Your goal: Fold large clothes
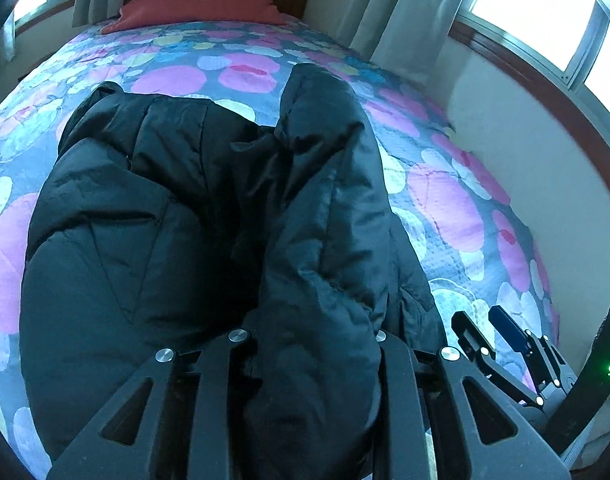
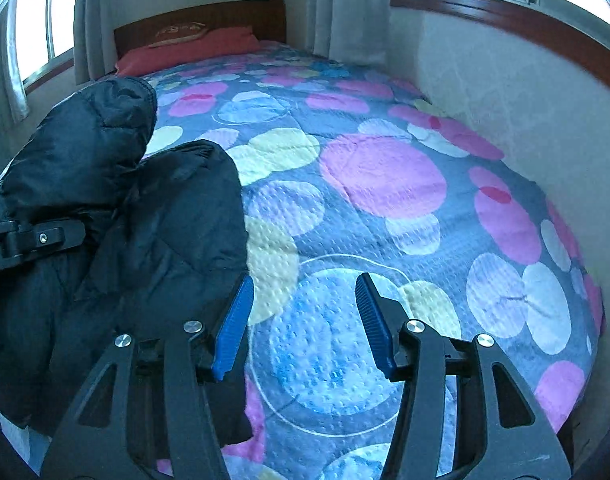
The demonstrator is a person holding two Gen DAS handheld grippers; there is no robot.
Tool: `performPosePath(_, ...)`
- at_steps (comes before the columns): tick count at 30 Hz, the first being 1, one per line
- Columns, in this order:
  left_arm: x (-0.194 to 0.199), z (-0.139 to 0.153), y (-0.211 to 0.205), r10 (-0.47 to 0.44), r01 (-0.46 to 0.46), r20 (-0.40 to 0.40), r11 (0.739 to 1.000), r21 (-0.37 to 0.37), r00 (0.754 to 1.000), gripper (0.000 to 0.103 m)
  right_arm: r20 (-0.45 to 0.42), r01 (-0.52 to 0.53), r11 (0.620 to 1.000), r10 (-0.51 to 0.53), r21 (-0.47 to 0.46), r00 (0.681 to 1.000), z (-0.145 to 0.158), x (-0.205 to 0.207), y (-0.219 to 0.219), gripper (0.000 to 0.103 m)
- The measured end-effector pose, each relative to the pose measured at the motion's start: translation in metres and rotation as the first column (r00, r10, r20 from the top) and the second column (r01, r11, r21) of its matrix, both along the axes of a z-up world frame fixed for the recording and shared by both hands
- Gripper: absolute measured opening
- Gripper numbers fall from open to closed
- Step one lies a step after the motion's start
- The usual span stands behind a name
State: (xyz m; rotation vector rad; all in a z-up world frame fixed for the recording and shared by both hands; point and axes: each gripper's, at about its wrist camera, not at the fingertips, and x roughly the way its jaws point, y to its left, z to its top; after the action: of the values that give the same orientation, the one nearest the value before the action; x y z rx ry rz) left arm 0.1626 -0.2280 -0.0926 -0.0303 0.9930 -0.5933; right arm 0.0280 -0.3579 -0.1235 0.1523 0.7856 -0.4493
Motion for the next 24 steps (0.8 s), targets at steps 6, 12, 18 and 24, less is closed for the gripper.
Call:
performPosePath(6,-0.007,0.005,-0.008,0.0,0.0,0.025,1.0,0.023,1.0,0.027,0.001,0.0,1.0,0.0,0.002,1.0,0.0,-0.003,-0.01,0.053)
performPosePath(12,-0.023,0.032,-0.005,-0.009,0.011,0.042,0.998,-0.061,0.999,0.067,0.007,0.01,1.0,-0.009,-0.004,1.0,0.006,-0.01,-0.012,0.053)
performPosePath(18,-0.047,0.071,0.021,-0.061,0.077,0.115,0.988,-0.137,0.991,0.07,0.027,0.002,1.0,-0.002,-0.011,1.0,0.019,-0.015,-0.007,0.053)
performPosePath(24,-0.048,0.088,0.093,0.103,-0.078,0.273,0.992,-0.1,0.957,0.075,0.096,-0.038,0.999,0.038,0.004,0.995,0.049,-0.01,0.008,0.054)
